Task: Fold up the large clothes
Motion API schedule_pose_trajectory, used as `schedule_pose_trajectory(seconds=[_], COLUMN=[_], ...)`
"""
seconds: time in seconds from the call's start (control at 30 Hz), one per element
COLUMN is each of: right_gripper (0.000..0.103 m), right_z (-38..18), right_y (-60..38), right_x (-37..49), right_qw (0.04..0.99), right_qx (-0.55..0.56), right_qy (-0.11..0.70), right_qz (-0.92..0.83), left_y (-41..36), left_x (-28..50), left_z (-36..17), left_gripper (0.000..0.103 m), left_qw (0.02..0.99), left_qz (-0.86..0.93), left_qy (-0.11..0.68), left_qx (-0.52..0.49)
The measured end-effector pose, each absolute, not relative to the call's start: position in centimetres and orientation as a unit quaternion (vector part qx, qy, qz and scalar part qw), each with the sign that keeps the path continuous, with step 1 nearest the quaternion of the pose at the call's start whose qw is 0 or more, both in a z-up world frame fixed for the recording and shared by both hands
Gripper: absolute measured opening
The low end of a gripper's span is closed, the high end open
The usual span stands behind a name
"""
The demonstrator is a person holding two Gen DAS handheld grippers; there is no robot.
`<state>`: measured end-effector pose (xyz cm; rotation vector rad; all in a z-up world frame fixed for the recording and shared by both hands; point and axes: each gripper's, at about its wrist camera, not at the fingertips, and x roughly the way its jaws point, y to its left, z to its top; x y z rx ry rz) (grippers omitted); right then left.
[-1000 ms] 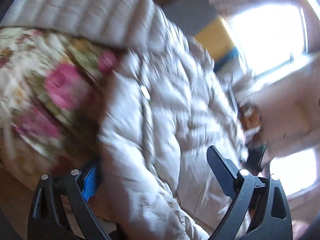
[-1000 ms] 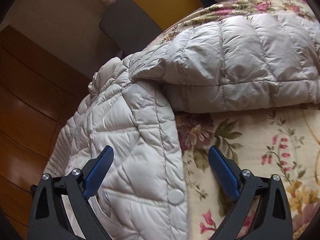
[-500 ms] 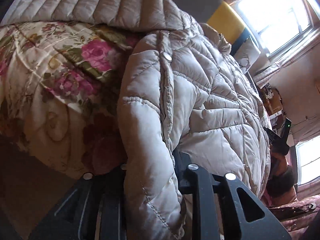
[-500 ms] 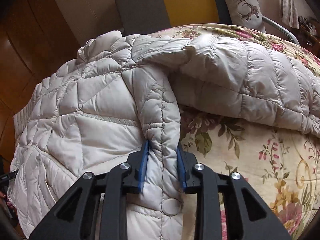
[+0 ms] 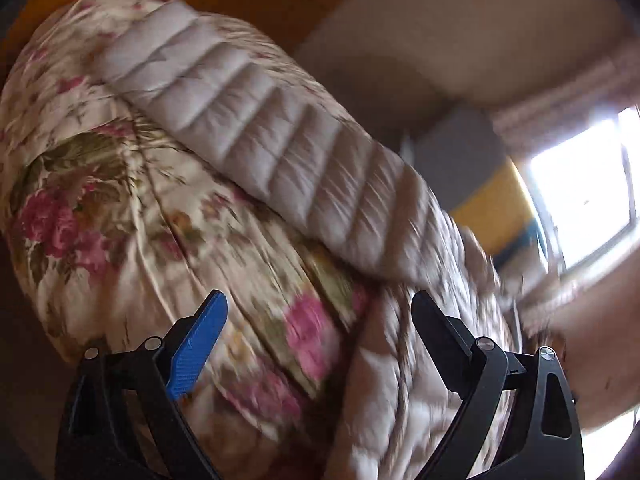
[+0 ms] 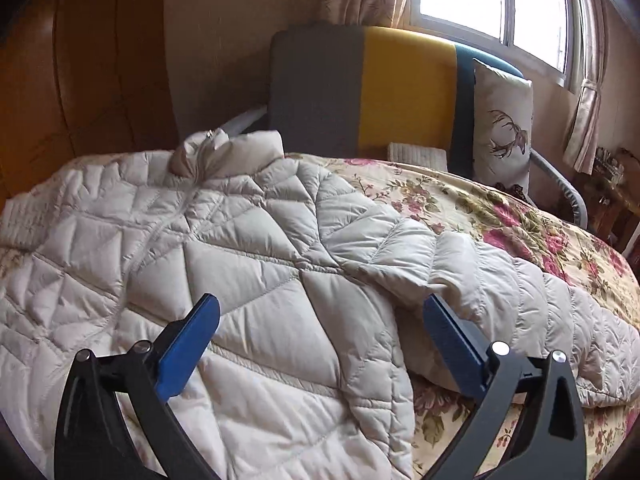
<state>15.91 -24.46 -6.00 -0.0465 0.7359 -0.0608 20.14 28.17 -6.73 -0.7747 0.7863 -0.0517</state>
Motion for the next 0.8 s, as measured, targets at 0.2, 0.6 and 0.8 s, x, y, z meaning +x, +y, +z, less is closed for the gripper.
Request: schedule_pose_trajectory(seconds=[0.2, 0.6, 0.8], right_gripper=[0.101, 0.101, 0.101], right_z=[-10.3, -10.7, -10.7], right_y=[-24.9, -25.0, -25.1], right_x=[17.6, 17.6, 17.7], right_qw=[0.909, 0.907, 0.906], right_qx=[-0.017, -0.013, -0.009], right_qy=[0.414, 0.419, 0.420], right_qz=[-0.045, -0.047, -0.045], left_y=[34.2, 39.1, 39.7], left_x=[24.4, 29.7, 31.3], left_z=[-8.0, -11.6, -12.9], left_gripper=[0.087, 0.072, 0.004], left_qw=[0.842, 0.807, 0.784], left_qz=[0.086, 0.141, 0.110], left_qy=[0.322, 0.267, 0.269], left_qx=[-0.425, -0.507, -0.548])
